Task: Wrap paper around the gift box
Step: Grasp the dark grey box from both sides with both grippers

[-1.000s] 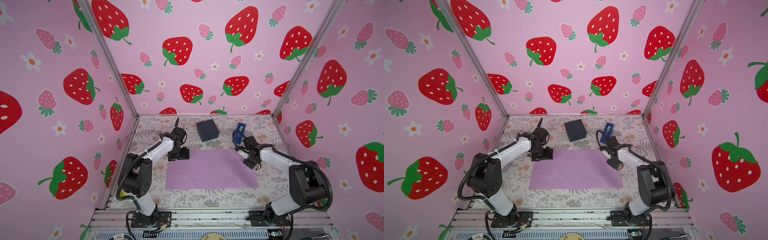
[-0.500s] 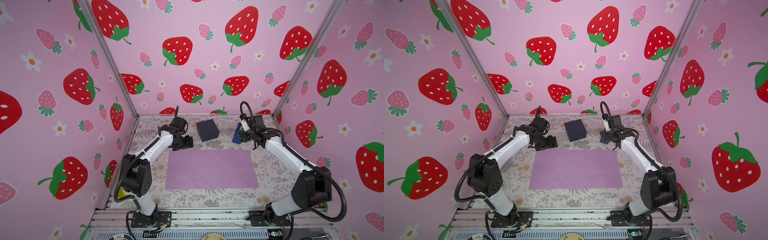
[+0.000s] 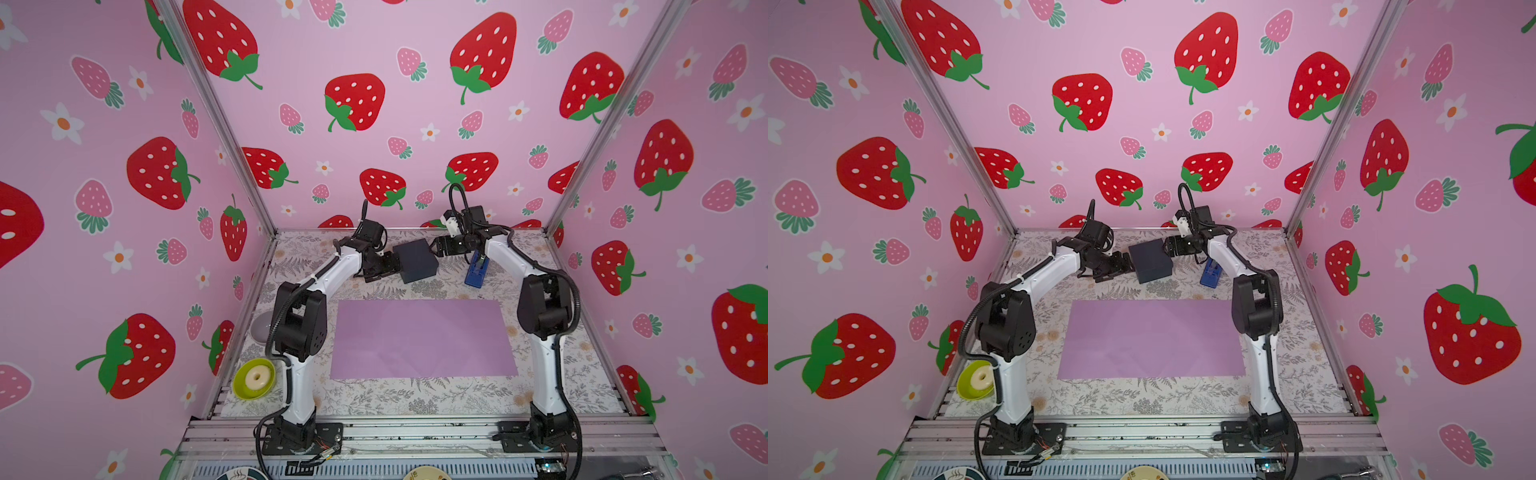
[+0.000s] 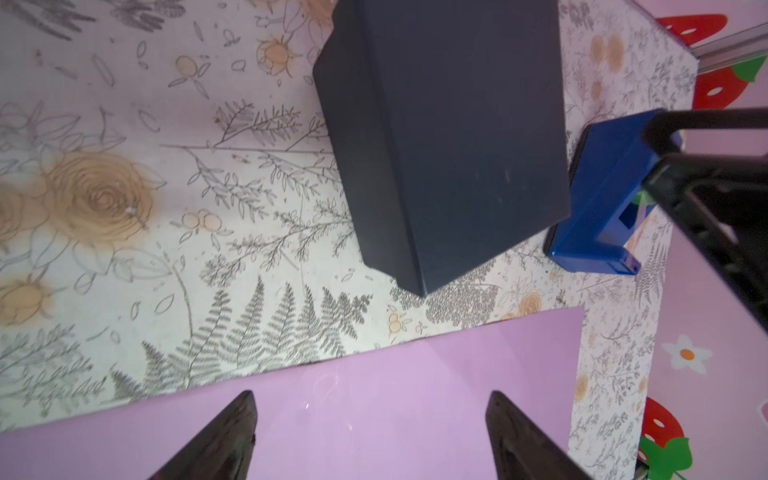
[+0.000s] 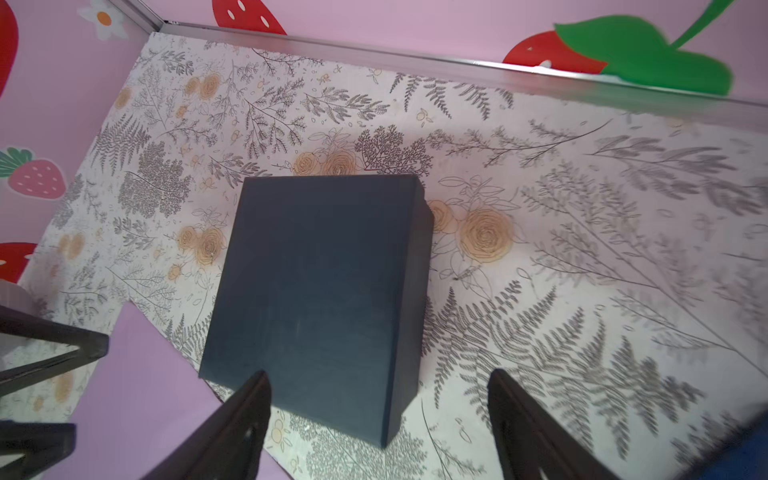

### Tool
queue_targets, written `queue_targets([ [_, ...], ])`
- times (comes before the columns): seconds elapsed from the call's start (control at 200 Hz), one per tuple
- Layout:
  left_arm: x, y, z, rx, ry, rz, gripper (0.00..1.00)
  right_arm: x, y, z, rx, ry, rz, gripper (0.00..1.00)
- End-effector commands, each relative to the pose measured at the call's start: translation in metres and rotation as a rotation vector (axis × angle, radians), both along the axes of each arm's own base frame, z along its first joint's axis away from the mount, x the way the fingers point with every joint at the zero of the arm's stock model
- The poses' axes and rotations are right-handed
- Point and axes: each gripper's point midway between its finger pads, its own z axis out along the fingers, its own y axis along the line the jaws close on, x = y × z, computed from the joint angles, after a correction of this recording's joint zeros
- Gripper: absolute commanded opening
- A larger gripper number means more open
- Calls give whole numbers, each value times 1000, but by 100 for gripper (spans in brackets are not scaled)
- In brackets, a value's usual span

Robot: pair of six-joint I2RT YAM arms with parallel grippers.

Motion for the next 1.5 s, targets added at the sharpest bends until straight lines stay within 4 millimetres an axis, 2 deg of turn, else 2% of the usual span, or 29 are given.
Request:
queue_targets([
  [0.0, 28, -8, 10, -73, -52, 16, 88, -2, 9, -2, 74, 107, 0, 84],
  [0.095, 41, -11, 4, -95, -61, 10, 89, 5, 11, -15, 85, 141, -20, 83],
  [0.24, 55, -17, -9, -132, -53, -7, 90, 2, 26, -33, 172, 228, 5, 81],
  [0.34, 62, -22, -18, -146, -32, -14, 90, -1, 26, -49, 180, 289, -18, 81],
  [0.425, 64, -22, -26, -132, -7, -12, 90, -10, 27, -64, 177, 358, -37, 81],
  [0.515, 62, -24, -34, -141, 18, -21, 91, -27, 35, -70, 201, 416, -11, 81],
  [0.57, 60, -26, -37, -151, 27, -28, 91, -40, 42, -70, 231, 443, 13, 80],
  [0.67, 54, -31, -42, -189, 47, -42, 90, -52, 53, -56, 314, 443, 24, 79],
  [0.8, 45, -39, -33, -238, 35, -72, 89, -66, 61, -38, 359, 437, 42, 75],
  [0.996, 23, -45, -7, -219, 11, -120, 88, -86, 66, -8, 346, 388, 32, 71],
  [1.126, 3, -47, 4, -219, 11, -132, 88, -104, 62, 4, 327, 378, 24, 70],
  [1.316, -37, -60, 1, -212, 46, -154, 88, -139, 51, 9, 299, 383, 13, 68],
  [1.496, -81, -71, 3, -190, 49, -166, 88, -187, 38, 12, 260, 384, 4, 67],
])
